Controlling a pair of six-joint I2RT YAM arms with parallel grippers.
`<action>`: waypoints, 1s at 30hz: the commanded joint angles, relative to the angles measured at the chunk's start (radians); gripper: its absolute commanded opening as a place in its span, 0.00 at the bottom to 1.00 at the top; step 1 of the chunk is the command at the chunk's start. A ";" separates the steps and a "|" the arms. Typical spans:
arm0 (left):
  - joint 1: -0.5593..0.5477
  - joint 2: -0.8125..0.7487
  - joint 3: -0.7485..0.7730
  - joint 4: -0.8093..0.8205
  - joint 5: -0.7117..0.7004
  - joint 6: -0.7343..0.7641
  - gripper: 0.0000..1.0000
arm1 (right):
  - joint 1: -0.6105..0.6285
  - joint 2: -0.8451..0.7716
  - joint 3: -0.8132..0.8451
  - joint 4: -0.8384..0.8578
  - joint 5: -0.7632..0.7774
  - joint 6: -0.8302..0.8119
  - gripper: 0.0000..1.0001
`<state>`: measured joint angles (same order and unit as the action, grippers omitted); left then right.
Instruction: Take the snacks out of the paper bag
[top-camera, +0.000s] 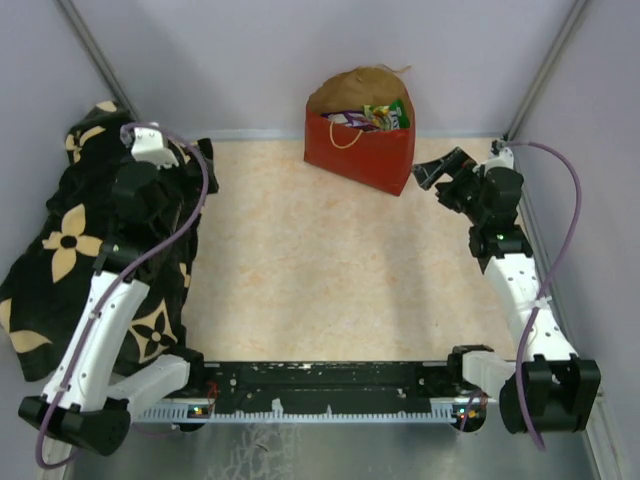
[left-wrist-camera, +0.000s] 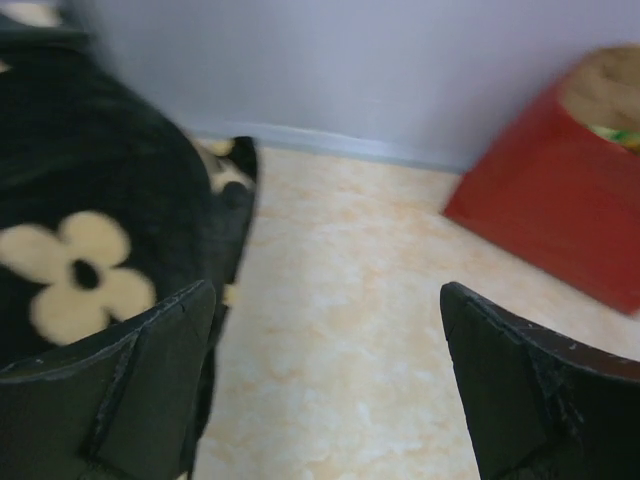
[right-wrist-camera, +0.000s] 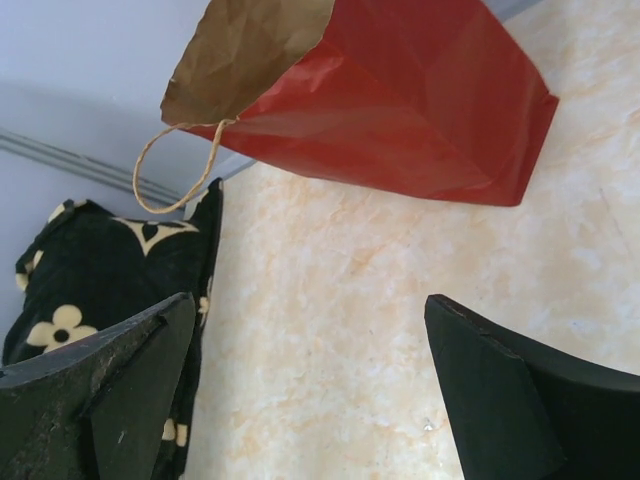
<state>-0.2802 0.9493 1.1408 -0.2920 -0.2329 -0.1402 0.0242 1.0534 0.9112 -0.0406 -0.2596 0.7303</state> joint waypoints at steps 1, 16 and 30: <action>0.036 0.170 0.233 -0.204 -0.490 -0.048 1.00 | 0.008 0.037 0.013 0.109 -0.098 0.065 0.99; 0.430 0.910 0.599 -0.374 -0.358 -0.094 0.98 | 0.013 0.075 -0.011 0.193 -0.232 0.105 0.99; 0.307 0.978 0.750 -0.228 -0.309 0.152 0.00 | 0.018 0.081 -0.044 0.237 -0.290 0.125 0.99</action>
<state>0.1162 1.9320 1.8507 -0.6910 -0.5907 -0.1280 0.0368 1.1351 0.8635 0.1318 -0.5087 0.8356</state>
